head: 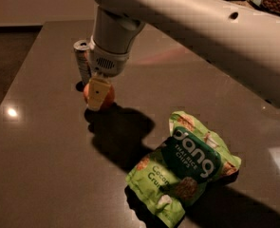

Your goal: Move apple near redbull can

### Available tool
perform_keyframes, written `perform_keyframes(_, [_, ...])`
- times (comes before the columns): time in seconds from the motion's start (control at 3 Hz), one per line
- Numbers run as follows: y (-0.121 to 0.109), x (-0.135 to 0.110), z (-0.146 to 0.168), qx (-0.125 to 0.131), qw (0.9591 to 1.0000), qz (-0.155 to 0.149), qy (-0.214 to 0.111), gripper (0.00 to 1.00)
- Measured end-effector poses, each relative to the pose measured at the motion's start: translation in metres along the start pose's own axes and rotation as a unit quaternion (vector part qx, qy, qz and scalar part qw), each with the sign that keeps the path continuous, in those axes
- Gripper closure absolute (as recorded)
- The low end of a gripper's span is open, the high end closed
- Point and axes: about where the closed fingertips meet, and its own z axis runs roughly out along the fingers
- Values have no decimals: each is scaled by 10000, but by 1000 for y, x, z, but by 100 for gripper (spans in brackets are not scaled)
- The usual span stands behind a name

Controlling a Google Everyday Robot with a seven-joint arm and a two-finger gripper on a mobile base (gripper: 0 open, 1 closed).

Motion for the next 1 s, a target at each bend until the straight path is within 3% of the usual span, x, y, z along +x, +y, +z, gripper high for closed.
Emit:
perform_keyframes(0.33, [-45,26,0,320,9965,764,68,100])
perform_keyframes(0.67, [-76,47,-6,656,9884,1372,-42,100])
perform_keyframes(1.0, [-90,47,-13,833,9831,1597,-328,100])
